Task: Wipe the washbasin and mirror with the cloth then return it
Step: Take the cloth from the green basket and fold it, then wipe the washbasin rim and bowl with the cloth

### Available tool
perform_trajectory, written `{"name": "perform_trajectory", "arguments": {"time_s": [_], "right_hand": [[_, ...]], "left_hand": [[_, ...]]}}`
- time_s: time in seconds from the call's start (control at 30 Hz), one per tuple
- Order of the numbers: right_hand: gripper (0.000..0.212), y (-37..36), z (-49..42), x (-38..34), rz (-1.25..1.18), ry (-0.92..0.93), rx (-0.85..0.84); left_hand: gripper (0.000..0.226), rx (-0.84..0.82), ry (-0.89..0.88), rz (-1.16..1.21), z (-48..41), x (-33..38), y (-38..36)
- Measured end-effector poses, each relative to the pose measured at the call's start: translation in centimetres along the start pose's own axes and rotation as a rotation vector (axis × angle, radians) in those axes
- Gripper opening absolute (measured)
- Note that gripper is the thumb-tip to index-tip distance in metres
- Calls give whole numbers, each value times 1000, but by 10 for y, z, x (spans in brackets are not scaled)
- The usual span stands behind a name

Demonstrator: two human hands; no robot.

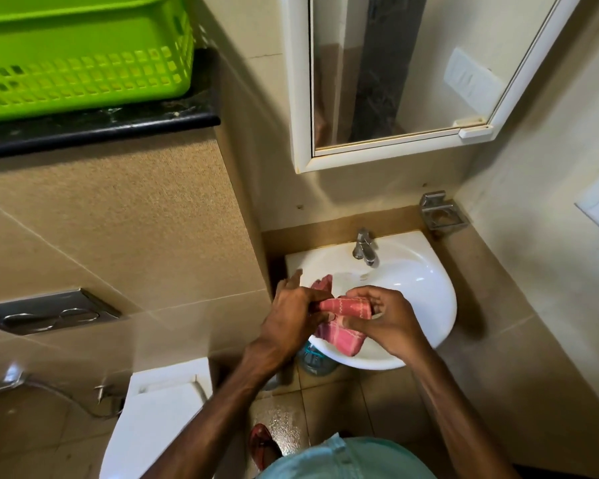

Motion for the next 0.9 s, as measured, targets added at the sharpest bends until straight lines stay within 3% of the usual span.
{"name": "perform_trajectory", "arguments": {"time_s": [0.13,0.27,0.33,0.5,0.73,0.9], "right_hand": [[40,6,-10,14,169,124,-29],[46,-2,-15,17,-258,-5,-330],[44,-8,-16,11,-441,-62,-401],[42,-21,-22,5,-528,-112,-452],[46,-42,-46,15,-549,-188,-393],[41,-69,-70,38,-699,-313,-317]], "left_hand": [[21,-66,8,119,-4,0,6],[25,-91,199,581,5,11,15],[25,-36,231,700,10,13,13],[34,99,300,669,17,1,10],[35,73,359,593,8,-44,3],[34,62,346,572,-29,-85,-9]]}}
Point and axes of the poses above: each hand's wrist, its own z-axis away from the middle knuckle, its own y-axis out of the back of the hand, x = y × z, the point moved 2 cm from there along -z, towards the middle knuckle, and after that the axes turned 13 degrees about z, right-handed, at the moved point
